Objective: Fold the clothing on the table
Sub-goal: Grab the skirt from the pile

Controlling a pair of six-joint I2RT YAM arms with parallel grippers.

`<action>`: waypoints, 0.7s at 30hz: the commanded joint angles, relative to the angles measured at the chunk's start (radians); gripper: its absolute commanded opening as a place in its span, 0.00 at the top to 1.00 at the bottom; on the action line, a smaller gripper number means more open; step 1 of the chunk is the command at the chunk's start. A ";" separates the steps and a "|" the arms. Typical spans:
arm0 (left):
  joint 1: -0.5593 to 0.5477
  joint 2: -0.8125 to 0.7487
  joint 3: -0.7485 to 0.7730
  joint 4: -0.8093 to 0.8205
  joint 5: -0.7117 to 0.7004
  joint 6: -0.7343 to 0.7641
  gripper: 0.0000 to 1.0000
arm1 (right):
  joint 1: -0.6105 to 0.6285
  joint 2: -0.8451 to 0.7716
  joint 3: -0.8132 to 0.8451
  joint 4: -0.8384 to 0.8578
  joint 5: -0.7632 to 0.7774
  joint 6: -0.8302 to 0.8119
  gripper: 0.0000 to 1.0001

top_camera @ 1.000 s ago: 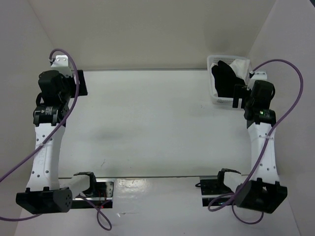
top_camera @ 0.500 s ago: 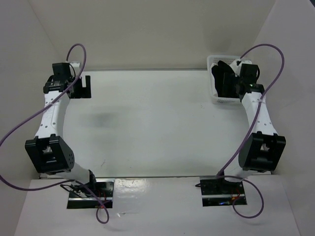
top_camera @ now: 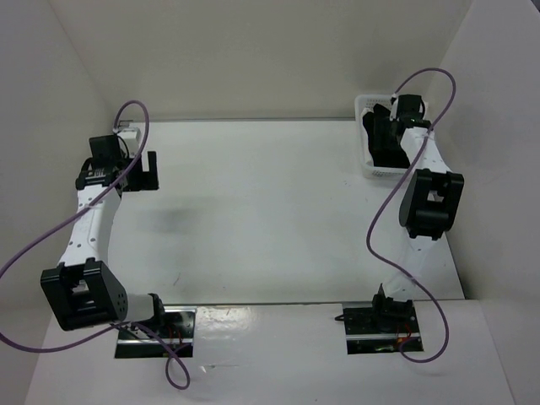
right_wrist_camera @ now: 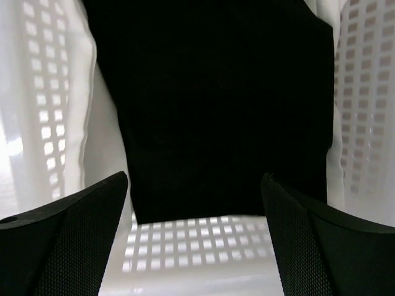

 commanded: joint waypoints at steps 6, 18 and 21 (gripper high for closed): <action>0.016 -0.061 -0.033 0.004 -0.014 0.054 0.00 | 0.007 0.235 0.307 -0.021 0.034 -0.032 0.14; 0.052 -0.152 -0.053 -0.089 0.024 0.127 0.00 | -0.002 0.513 0.619 -0.168 0.013 -0.042 0.70; 0.061 -0.141 -0.053 -0.080 0.036 0.127 0.00 | -0.002 0.487 0.610 -0.178 0.013 -0.042 1.00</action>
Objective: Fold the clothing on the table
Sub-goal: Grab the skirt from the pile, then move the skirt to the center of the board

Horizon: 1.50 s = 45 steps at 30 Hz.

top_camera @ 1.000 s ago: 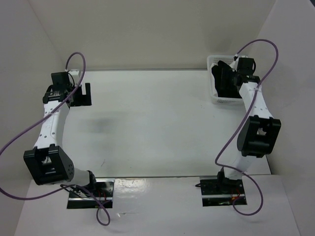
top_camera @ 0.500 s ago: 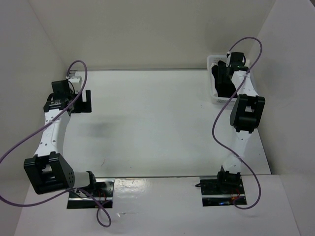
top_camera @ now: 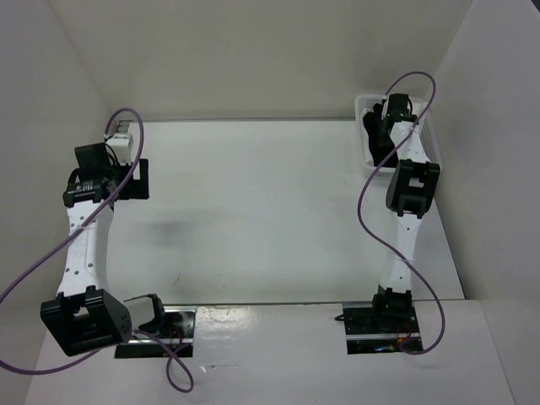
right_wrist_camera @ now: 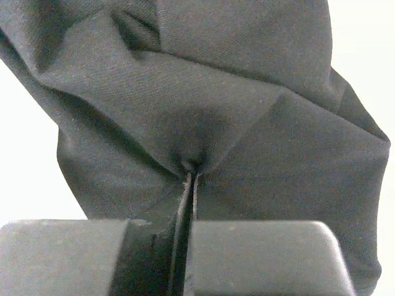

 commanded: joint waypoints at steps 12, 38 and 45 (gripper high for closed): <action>0.009 0.004 0.011 0.029 0.086 0.022 0.00 | -0.057 -0.393 0.182 -0.225 -0.214 0.002 1.00; 0.009 -0.109 -0.061 -0.030 0.298 0.068 0.00 | 0.384 -0.691 -0.370 -0.235 -0.347 -0.087 0.11; -0.039 0.005 -0.072 -0.109 0.465 0.115 0.06 | 0.408 -0.721 -0.595 -0.234 -0.347 -0.099 0.14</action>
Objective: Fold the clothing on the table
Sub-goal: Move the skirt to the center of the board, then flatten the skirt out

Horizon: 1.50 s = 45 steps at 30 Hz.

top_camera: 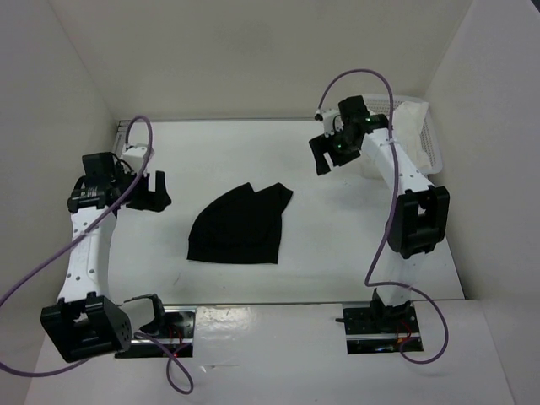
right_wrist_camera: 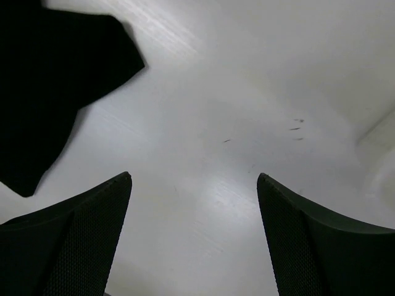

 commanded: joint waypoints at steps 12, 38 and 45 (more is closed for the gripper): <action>-0.296 0.426 0.107 0.026 0.058 0.016 0.34 | 0.194 -0.129 -0.257 0.053 0.030 -0.032 0.19; -0.600 0.741 0.374 0.281 -0.168 -0.002 0.29 | 0.194 -0.189 -0.357 0.052 0.191 -0.032 0.19; -0.661 0.850 0.411 0.293 -0.133 0.094 0.33 | 0.122 -0.235 -0.388 0.042 0.168 -0.032 0.20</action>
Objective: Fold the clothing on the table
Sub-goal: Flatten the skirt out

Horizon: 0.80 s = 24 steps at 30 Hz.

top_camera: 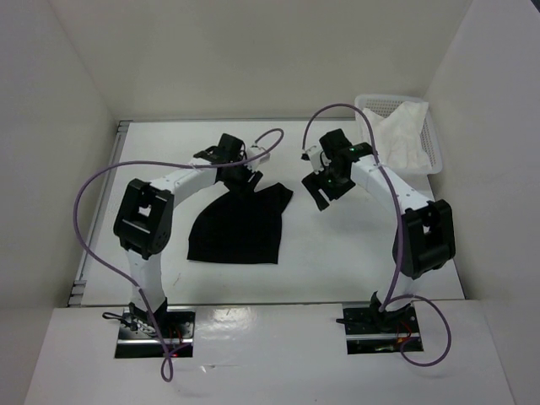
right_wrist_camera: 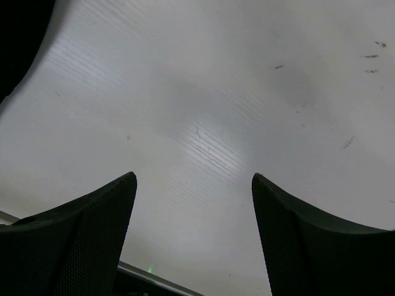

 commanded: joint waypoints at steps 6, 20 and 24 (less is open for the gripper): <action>-0.015 0.088 0.066 0.059 -0.036 0.121 0.37 | -0.094 -0.120 -0.017 0.010 -0.037 -0.006 0.20; 0.017 0.154 0.180 0.028 0.002 0.170 0.37 | -0.112 -0.131 -0.037 0.001 -0.028 -0.006 0.20; 0.026 0.176 0.198 -0.001 0.040 0.190 0.37 | -0.112 -0.122 -0.037 0.001 -0.019 -0.006 0.20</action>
